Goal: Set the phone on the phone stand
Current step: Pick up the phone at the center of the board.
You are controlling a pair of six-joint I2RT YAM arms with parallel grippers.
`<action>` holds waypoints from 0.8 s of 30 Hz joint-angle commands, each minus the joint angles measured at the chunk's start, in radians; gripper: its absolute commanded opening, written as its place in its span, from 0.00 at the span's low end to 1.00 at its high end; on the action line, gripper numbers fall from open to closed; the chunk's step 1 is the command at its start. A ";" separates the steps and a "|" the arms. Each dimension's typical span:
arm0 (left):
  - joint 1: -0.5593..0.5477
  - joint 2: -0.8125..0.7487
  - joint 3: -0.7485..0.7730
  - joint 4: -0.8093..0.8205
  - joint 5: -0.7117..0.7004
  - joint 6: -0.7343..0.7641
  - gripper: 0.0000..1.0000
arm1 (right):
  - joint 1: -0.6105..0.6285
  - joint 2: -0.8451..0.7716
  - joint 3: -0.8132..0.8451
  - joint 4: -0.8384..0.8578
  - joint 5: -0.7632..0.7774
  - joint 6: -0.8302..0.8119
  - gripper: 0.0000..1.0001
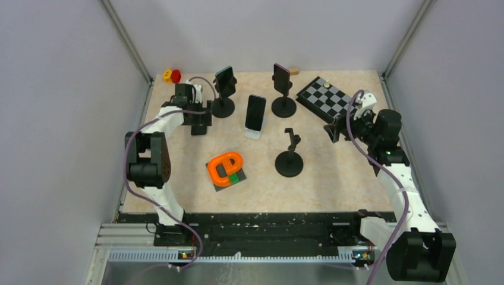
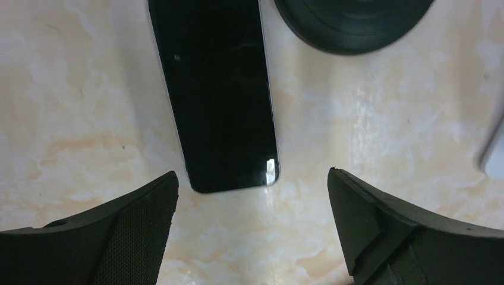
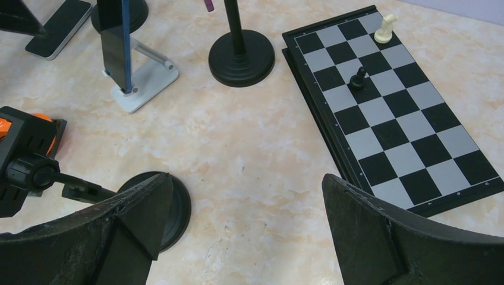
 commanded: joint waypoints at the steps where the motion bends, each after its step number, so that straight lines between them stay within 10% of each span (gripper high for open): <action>1: 0.011 0.093 0.121 0.018 -0.060 -0.013 0.99 | -0.003 -0.007 0.032 0.028 -0.025 0.008 0.99; 24: 0.031 0.379 0.398 -0.151 -0.055 0.066 0.99 | -0.003 0.012 0.034 0.024 -0.028 0.003 0.99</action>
